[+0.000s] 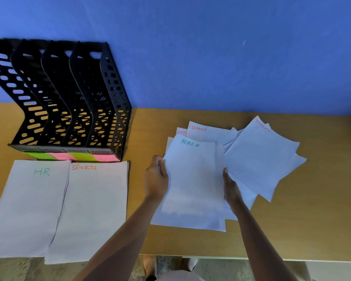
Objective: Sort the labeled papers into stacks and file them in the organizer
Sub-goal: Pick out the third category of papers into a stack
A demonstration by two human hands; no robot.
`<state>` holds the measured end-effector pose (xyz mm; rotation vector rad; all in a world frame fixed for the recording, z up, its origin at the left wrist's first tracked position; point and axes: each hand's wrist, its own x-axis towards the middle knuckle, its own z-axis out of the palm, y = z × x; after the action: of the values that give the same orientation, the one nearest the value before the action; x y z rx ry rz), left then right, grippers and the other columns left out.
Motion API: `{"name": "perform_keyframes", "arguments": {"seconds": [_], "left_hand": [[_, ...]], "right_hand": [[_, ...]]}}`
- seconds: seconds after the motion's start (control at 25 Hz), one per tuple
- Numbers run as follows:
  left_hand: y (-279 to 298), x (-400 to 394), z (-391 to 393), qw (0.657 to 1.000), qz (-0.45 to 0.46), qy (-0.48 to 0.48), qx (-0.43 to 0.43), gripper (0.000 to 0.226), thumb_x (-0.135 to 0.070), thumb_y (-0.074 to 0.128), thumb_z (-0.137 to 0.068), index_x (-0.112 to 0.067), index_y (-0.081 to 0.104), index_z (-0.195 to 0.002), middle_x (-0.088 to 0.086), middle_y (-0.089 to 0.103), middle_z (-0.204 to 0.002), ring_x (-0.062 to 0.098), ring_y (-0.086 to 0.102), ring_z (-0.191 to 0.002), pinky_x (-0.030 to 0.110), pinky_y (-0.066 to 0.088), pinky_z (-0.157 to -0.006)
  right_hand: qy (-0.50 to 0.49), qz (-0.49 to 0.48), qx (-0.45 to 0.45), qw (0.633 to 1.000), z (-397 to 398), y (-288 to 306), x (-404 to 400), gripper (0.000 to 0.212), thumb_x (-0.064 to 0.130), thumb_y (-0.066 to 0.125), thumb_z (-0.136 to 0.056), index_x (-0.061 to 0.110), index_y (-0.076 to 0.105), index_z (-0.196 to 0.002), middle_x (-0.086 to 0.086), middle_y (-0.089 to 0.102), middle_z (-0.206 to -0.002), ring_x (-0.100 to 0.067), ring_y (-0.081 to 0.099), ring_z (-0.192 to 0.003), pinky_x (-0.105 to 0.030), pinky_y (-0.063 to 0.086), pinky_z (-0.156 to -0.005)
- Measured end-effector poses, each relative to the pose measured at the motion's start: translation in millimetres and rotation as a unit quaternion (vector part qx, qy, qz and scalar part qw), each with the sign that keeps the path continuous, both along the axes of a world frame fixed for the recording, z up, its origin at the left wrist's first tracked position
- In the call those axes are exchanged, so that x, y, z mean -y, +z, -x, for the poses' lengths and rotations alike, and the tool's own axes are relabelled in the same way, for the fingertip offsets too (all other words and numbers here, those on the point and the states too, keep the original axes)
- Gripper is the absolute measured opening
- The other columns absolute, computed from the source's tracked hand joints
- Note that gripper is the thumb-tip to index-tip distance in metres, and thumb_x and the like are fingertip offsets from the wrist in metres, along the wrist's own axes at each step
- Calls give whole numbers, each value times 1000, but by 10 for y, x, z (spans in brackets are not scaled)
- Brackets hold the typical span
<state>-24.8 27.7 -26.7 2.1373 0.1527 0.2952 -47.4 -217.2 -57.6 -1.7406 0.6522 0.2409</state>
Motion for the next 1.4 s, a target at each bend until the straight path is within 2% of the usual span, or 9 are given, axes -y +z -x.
{"name": "perform_keyframes", "arguments": {"seconds": [0.12,0.24,0.44,0.56,0.72,0.96,1.08,1.2,1.4], "left_hand": [[-99,81,41,999,5,-18,-50,11,-17,48,-103,-13,56,-96,-17,53,-63,-2,53,-52,9,31,-41],[-178,122,44,993,9,-29,-115,14,-17,54,-101,-7,61,-108,2,70,-79,8,61,-62,7,38,-48],[-155,61,23,984,112,24,-139,35,-24,80,-82,-13,60,-108,-4,67,-104,7,64,-92,16,53,-73],[-81,25,-29,951,214,54,-217,57,-31,89,-71,-15,56,-114,-8,68,-104,7,68,-93,22,57,-75],[-69,-48,-60,891,360,-27,-277,32,-15,86,-75,-21,73,-102,-6,78,-100,9,74,-94,22,60,-77],[-96,-218,-2,888,343,-23,-307,29,-11,83,-77,-23,71,-101,-8,75,-98,10,70,-94,23,54,-77],[-96,-250,30,882,357,-13,-308,27,-6,82,-77,-22,72,-95,-9,76,-92,8,70,-89,17,56,-67],[-96,-257,77,884,344,0,-317,26,-7,82,-77,-19,71,-97,-2,74,-97,16,69,-93,29,55,-81],[-102,-260,135,879,351,-7,-323,36,-8,80,-80,-12,68,-114,6,71,-111,27,65,-110,39,52,-96]], "right_hand": [[45,58,1,997,11,-2,-21,28,43,65,-93,15,70,-92,0,73,-86,-6,67,-77,-37,53,-70],[75,84,2,994,30,-17,-1,20,22,76,-84,14,70,-102,-5,75,-93,-18,69,-79,-29,52,-62],[54,53,17,997,62,-7,84,28,22,71,-88,21,68,-116,1,75,-105,-23,70,-96,-42,58,-82],[53,-5,47,998,94,56,118,13,21,68,-92,31,70,-99,10,77,-94,-14,72,-90,-28,60,-72],[79,-11,90,993,62,133,40,15,23,63,-97,29,69,-108,12,75,-99,-1,70,-90,-16,54,-69],[79,146,137,977,-49,170,28,12,19,60,-97,22,66,-107,2,72,-98,-13,68,-87,-5,46,-66],[14,279,177,944,-72,202,309,43,14,76,-83,17,57,-121,-2,65,-114,-21,64,-100,-28,56,-80],[124,387,90,909,-56,134,562,80,11,83,-70,10,44,-140,-12,48,-143,-32,48,-129,-51,44,-106],[130,306,153,930,75,128,496,65,17,79,-81,10,50,-139,-5,54,-142,-23,49,-131,-39,41,-109]]}}
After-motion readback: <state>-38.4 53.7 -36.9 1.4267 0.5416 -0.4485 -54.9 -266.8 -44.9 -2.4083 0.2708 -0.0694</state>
